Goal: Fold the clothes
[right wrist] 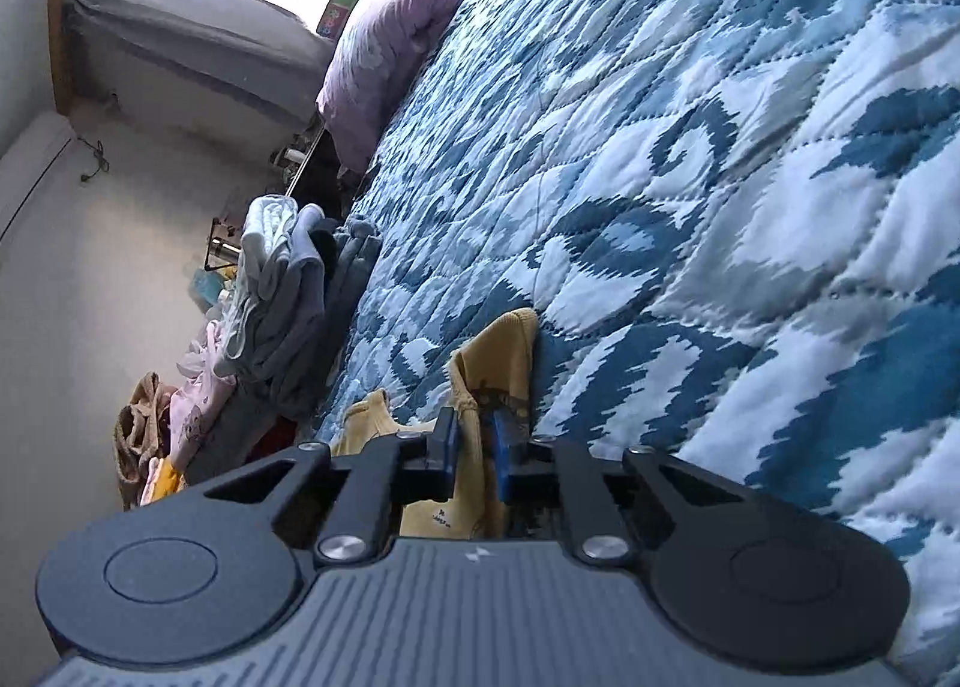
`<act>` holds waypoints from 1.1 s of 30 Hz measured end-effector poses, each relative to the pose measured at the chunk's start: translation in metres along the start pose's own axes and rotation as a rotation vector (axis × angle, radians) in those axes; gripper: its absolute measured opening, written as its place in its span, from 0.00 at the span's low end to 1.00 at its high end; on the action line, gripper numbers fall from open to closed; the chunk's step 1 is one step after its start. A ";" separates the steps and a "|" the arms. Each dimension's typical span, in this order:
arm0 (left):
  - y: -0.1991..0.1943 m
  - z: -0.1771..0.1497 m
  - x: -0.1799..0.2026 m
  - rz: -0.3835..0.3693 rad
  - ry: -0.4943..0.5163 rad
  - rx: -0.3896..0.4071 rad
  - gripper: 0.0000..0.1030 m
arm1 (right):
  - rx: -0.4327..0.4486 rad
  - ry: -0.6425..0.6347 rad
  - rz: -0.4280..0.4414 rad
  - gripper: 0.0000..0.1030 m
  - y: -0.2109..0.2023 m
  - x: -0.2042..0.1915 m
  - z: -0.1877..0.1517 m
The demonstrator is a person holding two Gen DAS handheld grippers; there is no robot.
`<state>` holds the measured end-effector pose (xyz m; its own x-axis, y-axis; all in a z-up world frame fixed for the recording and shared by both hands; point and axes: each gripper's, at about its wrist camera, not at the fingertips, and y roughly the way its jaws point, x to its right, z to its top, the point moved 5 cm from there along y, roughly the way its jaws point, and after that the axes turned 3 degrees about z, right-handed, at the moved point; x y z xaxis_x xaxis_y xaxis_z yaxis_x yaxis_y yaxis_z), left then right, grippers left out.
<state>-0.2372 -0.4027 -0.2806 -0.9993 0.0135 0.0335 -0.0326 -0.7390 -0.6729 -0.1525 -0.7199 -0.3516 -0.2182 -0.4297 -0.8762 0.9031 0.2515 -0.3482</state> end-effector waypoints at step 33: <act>0.015 -0.010 -0.102 0.251 -0.775 0.168 0.00 | -0.079 -0.323 -0.202 0.40 -0.128 -0.070 -0.223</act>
<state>-0.1356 -0.4083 -0.3013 -0.6807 -0.5873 0.4378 0.2538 -0.7497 -0.6111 -0.3352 -0.5290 -0.3204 -0.2494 -0.7251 -0.6419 0.8199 0.1947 -0.5384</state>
